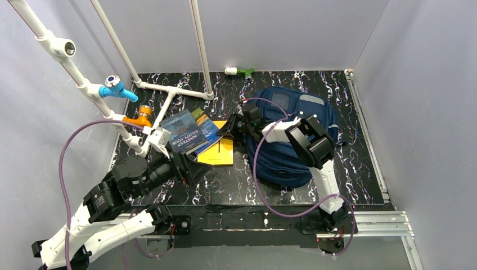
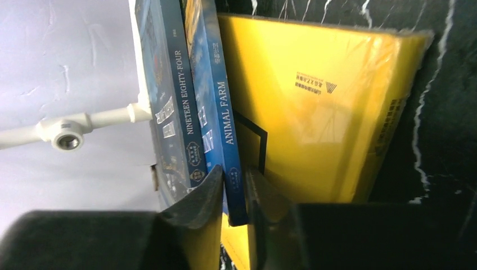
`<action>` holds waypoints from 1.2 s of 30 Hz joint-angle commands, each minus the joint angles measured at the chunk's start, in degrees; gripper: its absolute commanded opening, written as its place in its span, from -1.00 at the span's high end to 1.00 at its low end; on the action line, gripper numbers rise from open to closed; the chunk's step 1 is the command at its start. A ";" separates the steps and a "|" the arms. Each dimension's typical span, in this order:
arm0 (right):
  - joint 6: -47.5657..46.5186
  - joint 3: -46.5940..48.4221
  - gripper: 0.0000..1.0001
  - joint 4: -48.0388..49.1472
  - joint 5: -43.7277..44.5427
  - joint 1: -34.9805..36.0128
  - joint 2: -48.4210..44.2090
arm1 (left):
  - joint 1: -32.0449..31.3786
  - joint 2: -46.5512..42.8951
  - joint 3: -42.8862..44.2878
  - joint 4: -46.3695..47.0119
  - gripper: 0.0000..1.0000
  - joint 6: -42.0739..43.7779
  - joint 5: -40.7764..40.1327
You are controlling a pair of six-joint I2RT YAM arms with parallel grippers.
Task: Pack the student bag
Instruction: Pick up the book from the center of the board.
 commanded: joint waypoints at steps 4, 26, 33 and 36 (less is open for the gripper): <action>1.40 -2.47 0.92 5.70 -3.16 -0.65 -2.40 | 0.24 1.84 0.77 -0.21 -0.96 -1.15 0.76; -8.15 -16.72 0.97 -19.89 12.49 -4.80 -52.67 | 0.24 9.42 -3.11 13.44 -0.97 -12.89 0.33; 12.83 -29.13 0.97 -1.52 21.01 -5.56 -66.24 | 0.25 11.59 -11.58 33.64 -0.97 -22.45 -2.83; 22.98 -33.79 0.97 7.77 21.69 -5.84 -67.60 | 0.24 14.90 -11.69 38.32 -0.97 -24.08 -4.90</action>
